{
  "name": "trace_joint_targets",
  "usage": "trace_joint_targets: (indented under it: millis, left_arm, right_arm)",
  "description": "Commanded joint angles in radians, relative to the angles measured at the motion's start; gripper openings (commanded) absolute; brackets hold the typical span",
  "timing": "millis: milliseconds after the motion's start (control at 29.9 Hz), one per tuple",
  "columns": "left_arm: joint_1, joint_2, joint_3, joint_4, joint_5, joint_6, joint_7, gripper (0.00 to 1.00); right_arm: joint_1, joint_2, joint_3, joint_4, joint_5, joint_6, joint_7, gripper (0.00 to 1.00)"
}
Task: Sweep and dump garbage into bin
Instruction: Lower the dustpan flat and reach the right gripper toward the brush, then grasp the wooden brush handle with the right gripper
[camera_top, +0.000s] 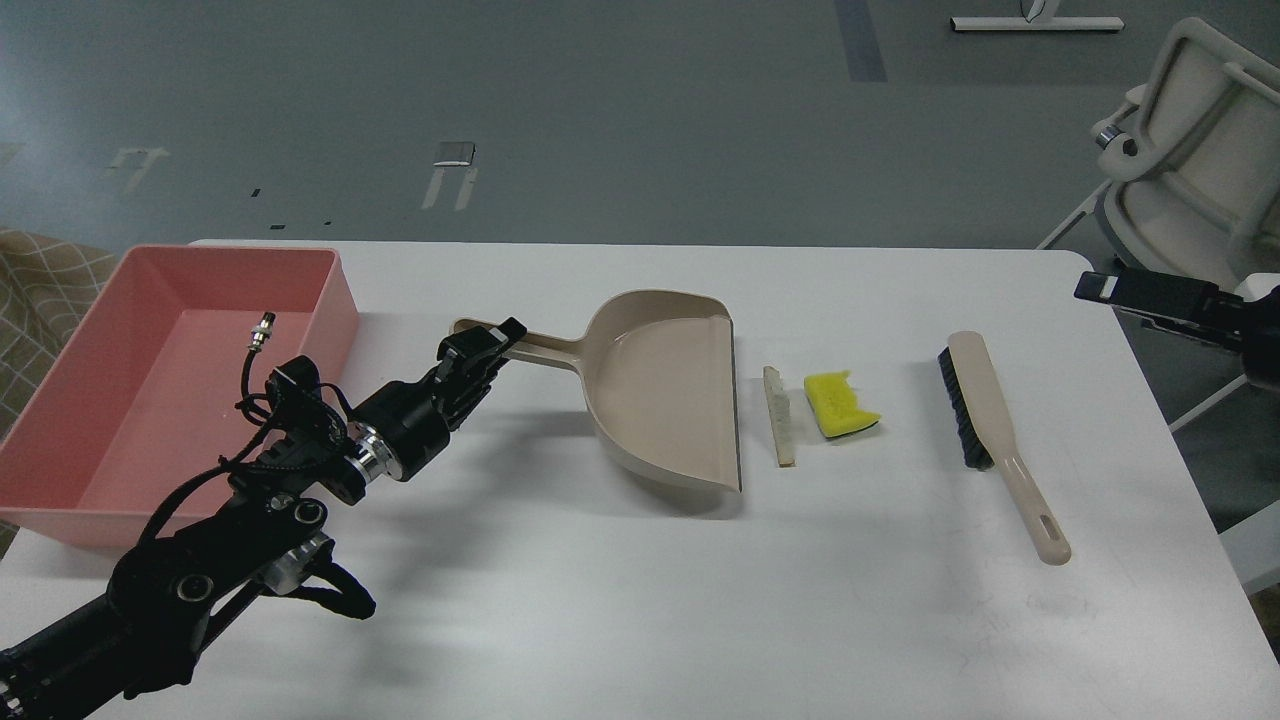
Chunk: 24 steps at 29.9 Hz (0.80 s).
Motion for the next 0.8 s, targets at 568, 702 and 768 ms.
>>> trace_joint_targets:
  millis: [568, 702, 768]
  left_arm:
    - [0.002, -0.011, -0.003, 0.003, -0.003, 0.014, -0.004, 0.13]
    - [0.005, -0.037, 0.000, 0.005, -0.003, 0.015, -0.004, 0.13]
    - [0.005, -0.041, 0.000, 0.005, -0.003, 0.018, -0.002, 0.13]
  right_arm:
    - [-0.127, 0.108, -0.011, -0.015, -0.055, 0.000, 0.001, 0.99]
    - [-0.124, 0.107, -0.008, -0.055, -0.097, 0.000, -0.050, 0.99]
    - [-0.125, 0.108, -0.008, -0.060, -0.097, 0.000, -0.057, 0.99]
